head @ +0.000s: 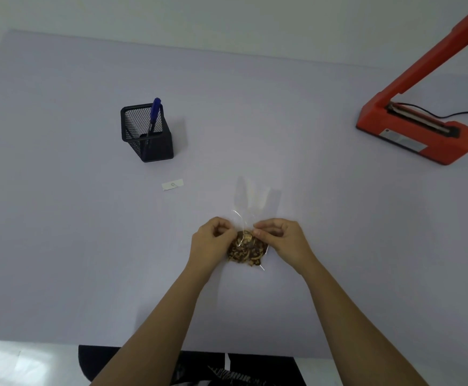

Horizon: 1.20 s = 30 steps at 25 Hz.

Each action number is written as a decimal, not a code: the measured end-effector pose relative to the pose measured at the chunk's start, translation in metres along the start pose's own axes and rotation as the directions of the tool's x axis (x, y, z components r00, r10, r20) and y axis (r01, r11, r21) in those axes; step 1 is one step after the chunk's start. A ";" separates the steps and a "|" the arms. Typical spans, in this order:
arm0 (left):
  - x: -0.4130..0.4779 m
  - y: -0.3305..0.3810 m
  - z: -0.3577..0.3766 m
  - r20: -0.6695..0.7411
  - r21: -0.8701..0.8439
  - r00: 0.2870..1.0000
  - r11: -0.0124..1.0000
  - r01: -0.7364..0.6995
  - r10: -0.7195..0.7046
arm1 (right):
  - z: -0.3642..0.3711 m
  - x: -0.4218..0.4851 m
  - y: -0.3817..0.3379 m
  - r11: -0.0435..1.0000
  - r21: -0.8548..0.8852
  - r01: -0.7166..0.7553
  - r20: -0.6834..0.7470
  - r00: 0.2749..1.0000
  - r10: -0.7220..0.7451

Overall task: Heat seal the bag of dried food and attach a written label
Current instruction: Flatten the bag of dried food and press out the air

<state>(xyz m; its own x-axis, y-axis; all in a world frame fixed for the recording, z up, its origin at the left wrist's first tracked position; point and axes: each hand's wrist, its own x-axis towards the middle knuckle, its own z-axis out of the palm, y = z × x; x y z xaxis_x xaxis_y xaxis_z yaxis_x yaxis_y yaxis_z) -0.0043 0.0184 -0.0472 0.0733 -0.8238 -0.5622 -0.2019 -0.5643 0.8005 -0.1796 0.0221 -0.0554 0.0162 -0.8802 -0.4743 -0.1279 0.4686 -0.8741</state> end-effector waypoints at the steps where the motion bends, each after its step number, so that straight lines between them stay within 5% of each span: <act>1: 0.000 0.002 0.001 0.007 0.013 1.000 1.000 -0.005 0.005 | 0.000 0.000 -0.001 1.000 -0.003 0.004 0.005 1.000 -0.004; 6: 0.002 0.001 -0.005 0.087 -0.023 0.995 0.999 -0.042 0.044 | 0.000 -0.003 -0.003 1.000 -0.007 0.018 0.037 0.999 -0.017; 15: 0.013 0.010 -0.018 0.272 0.185 0.953 0.964 -0.189 0.135 | -0.003 -0.003 -0.006 0.997 -0.074 0.008 0.075 0.997 -0.002; 18: 0.011 0.010 -0.014 0.311 0.116 0.936 0.971 -0.209 0.165 | -0.004 -0.002 -0.007 0.989 -0.141 0.042 0.113 0.993 -0.026; 23: 0.017 0.008 -0.014 0.316 0.128 0.928 0.961 -0.246 0.195 | -0.006 -0.001 -0.009 0.979 -0.202 0.035 0.091 0.996 -0.017; 30: 0.019 0.013 -0.007 0.195 0.255 0.958 0.932 -0.258 0.212 | -0.007 -0.002 -0.004 0.957 -0.286 -0.056 -0.117 0.993 0.023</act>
<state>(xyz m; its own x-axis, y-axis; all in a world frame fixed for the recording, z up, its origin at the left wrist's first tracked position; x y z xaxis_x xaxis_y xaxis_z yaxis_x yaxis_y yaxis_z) 0.0008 -0.0051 -0.0458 -0.1634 -0.8976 -0.4093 -0.4558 -0.2992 0.8382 -0.1860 0.0216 -0.0504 -0.1028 -0.8718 -0.4790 -0.4069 0.4762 -0.7795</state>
